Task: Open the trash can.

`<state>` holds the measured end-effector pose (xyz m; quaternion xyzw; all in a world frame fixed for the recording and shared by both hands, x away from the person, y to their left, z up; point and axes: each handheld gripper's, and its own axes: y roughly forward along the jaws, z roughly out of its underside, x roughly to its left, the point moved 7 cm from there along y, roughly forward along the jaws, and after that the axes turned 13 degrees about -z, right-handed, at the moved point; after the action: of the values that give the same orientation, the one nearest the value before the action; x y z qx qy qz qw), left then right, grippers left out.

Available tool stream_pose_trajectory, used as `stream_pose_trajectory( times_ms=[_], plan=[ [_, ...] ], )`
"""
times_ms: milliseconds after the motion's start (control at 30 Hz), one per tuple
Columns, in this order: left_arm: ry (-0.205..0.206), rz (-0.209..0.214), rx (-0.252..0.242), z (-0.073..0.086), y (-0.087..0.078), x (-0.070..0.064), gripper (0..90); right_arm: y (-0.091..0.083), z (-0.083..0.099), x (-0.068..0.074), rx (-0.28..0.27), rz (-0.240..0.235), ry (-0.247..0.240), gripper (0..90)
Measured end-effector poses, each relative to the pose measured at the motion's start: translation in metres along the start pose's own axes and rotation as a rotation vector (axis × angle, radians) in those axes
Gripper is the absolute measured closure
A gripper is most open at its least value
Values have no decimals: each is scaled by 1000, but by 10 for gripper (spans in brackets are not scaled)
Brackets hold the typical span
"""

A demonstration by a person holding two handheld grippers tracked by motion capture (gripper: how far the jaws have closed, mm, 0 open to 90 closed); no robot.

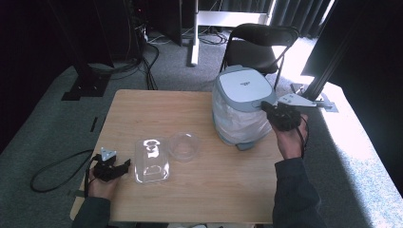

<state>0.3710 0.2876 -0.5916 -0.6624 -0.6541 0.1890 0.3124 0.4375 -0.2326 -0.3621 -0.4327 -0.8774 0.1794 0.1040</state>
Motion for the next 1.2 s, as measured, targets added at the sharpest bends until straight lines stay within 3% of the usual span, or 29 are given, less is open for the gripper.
stream_pose_trajectory(
  times_ms=[333, 900, 1200],
  plan=[
    [2, 1, 0, 0, 0, 0, 350, 11, -9, -1, -10, -2, 5, 876],
    [7, 4, 3, 0, 0, -1, 346, 9, -5, -2, -2, -13, 12, 893],
    [9, 8, 1, 0, 0, -2, 343, -3, 1, -1, -8, 25, -13, 668]
  ],
)
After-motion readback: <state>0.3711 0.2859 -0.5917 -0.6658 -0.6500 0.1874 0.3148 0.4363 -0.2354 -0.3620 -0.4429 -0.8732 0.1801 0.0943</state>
